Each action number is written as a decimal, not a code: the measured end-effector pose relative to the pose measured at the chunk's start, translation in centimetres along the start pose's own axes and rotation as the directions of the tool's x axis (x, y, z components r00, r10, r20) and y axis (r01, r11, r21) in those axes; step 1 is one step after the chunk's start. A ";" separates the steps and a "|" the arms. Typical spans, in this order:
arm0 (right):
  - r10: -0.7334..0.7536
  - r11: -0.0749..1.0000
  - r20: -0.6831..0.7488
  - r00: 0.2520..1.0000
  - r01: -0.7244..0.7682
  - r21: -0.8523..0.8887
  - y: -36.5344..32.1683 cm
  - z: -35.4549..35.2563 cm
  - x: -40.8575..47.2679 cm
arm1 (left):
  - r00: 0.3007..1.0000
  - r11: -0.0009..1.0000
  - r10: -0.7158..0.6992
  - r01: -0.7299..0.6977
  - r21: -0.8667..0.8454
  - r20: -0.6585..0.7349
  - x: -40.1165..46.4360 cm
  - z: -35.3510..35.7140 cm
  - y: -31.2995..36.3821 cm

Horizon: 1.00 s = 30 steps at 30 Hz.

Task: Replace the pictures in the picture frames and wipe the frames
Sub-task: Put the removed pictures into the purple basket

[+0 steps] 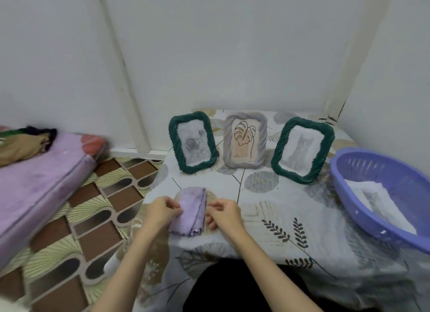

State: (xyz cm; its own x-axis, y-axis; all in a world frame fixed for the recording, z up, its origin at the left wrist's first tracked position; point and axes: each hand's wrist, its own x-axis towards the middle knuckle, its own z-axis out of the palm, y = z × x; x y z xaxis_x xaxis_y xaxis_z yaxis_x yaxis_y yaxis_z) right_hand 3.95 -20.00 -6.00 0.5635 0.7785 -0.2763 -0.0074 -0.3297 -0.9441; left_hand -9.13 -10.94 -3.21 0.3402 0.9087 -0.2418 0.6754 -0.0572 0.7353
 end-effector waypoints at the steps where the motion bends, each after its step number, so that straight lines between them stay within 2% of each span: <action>1: 0.001 1.000 0.002 1.000 -0.001 -0.017 0.0 0.7 0.0 | 1.000 1.000 0.010 -0.010 -0.022 0.011 0.1 0.0 -0.3; 4: -0.049 0.976 -0.062 0.997 0.035 -0.215 -0.3 1.9 0.0 | 0.998 0.991 0.022 -0.015 -0.134 0.056 0.5 -0.1 -0.8; 7: -0.028 0.954 -0.073 0.997 0.005 -0.299 -0.9 2.2 0.2 | 0.994 0.977 0.029 -0.006 -0.213 0.104 0.7 -0.4 -1.2; 12: 0.080 0.973 -0.097 0.992 -0.099 -0.210 -2.0 2.9 0.6 | 0.990 0.955 0.043 -0.002 -0.296 0.133 1.0 -0.6 -1.5; 17: 0.146 0.985 0.022 0.989 -0.143 -0.097 -2.5 2.6 0.6 | 0.982 0.961 0.089 -0.041 -0.274 0.166 1.2 -0.6 -1.7; 20: 0.073 0.982 -0.007 0.997 -0.073 -0.172 -2.5 2.0 0.6 | 0.974 0.965 0.135 -0.089 -0.245 0.180 1.2 -0.3 -1.6; 22: -0.046 0.933 -0.043 0.998 0.027 -0.358 -2.1 1.9 0.8 | 0.971 0.971 0.153 -0.113 -0.210 0.186 1.1 0.0 -1.5; 24: -0.121 0.867 -0.015 0.993 0.098 -0.488 -2.0 2.0 0.8 | 0.967 0.974 0.163 -0.127 -0.186 0.197 1.0 0.0 -1.3; 28: -0.169 0.783 0.061 0.984 0.172 -0.598 -1.4 2.7 1.1 | 0.953 0.981 0.169 -0.137 -0.140 0.250 1.0 0.0 -1.2; 30: -0.192 0.769 0.062 0.979 0.189 -0.611 -1.1 3.2 1.0 | 0.955 0.980 0.193 -0.177 -0.088 0.226 1.2 -0.1 -1.3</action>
State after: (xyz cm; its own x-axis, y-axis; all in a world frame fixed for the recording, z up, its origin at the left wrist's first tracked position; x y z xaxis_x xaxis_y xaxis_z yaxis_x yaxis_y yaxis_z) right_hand 1.91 -17.14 -5.78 0.5023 0.8588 -0.1005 0.6058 -0.4325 -0.6678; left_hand -9.61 -9.76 -4.39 0.6032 0.7630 -0.2322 0.5443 -0.1809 0.8192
